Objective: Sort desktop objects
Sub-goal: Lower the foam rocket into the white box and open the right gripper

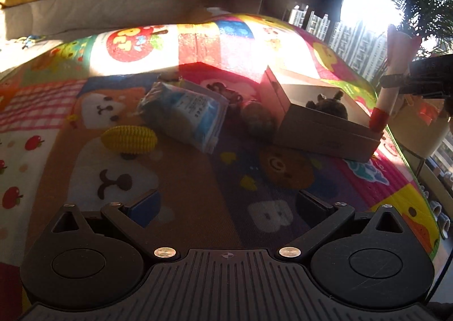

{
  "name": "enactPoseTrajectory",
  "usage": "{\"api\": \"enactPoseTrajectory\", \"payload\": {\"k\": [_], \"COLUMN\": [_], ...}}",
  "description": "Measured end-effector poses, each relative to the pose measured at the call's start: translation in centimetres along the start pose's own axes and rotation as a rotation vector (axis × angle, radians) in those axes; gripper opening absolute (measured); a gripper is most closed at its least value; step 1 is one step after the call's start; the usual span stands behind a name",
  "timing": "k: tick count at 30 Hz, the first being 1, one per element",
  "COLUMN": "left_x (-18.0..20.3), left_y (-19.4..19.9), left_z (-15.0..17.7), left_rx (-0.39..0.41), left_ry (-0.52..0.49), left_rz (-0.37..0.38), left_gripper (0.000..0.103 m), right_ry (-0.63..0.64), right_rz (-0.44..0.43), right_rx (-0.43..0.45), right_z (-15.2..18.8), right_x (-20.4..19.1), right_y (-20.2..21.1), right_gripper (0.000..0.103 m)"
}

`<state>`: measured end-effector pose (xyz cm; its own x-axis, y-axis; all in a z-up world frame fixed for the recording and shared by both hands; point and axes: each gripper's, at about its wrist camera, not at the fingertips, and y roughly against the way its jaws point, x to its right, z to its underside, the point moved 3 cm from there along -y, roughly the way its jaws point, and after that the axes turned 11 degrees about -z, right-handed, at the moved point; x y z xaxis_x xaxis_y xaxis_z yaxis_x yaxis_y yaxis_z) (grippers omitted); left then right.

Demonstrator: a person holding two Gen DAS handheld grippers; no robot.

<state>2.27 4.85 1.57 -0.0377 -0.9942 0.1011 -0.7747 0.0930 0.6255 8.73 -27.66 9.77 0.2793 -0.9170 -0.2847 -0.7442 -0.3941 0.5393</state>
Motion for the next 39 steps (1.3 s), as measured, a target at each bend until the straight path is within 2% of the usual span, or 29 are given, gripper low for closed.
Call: {"api": "enactPoseTrajectory", "payload": {"k": [2, 4, 7, 13, 17, 19, 21, 22, 24, 28, 31, 35, 39], "left_x": [-0.3, -0.4, -0.6, -0.4, -0.2, -0.3, -0.7, -0.9, -1.4, -2.3, -2.9, -4.2, -4.9], "left_y": [0.1, 0.0, -0.1, -0.1, 0.2, 0.1, 0.0, 0.0, 0.0, 0.0, -0.1, -0.6, -1.1], "left_z": [0.1, 0.2, 0.4, 0.4, 0.4, 0.5, 0.6, 0.6, 0.7, 0.7, 0.6, 0.8, 1.4], "left_rx": [0.0, -0.001, -0.007, -0.005, 0.001, -0.004, -0.009, -0.008, -0.004, 0.035, 0.066, 0.046, 0.028], "left_ry": [0.005, 0.016, 0.023, 0.032, 0.026, 0.029, 0.039, 0.043, 0.049, 0.027, 0.008, 0.056, 0.075], "left_rz": [0.005, 0.013, 0.018, 0.037, 0.056, 0.049, 0.034, 0.027, 0.005, -0.098, -0.194, -0.217, -0.222], "left_gripper": [0.103, 0.103, 0.103, 0.103, 0.103, 0.103, 0.103, 0.103, 0.103, 0.103, 0.103, 0.103, 0.103], "right_ry": [0.003, -0.01, -0.032, -0.114, -0.141, -0.139, -0.091, -0.058, -0.01, 0.034, 0.166, 0.346, 0.351], "right_rz": [0.054, 0.067, 0.079, -0.106, -0.128, -0.108, -0.021, 0.028, 0.066, 0.038, 0.003, -0.069, -0.158], "right_rx": [-0.046, -0.096, -0.124, -0.03, -0.019, -0.019, 0.01, 0.027, 0.054, 0.07, 0.078, 0.004, -0.101], "right_z": [-0.9, -1.3, -1.4, -3.2, -4.1, -4.1, -3.9, -3.8, -3.4, -2.4, -0.5, 3.3, 5.6], "right_x": [0.7, 1.3, 1.4, -2.1, -3.5, -3.8, -4.1, -4.2, -4.6, -5.7, -8.2, -12.7, -15.6], "right_y": [-2.4, -4.4, -6.3, -6.1, -7.4, -8.8, -9.6, -9.7, -9.6, -8.4, -7.8, -9.3, -12.8], "right_gripper": [0.028, 0.028, 0.028, 0.028, 0.028, 0.028, 0.032, 0.043, 0.05, 0.05, 0.05, 0.05, 0.049]}}
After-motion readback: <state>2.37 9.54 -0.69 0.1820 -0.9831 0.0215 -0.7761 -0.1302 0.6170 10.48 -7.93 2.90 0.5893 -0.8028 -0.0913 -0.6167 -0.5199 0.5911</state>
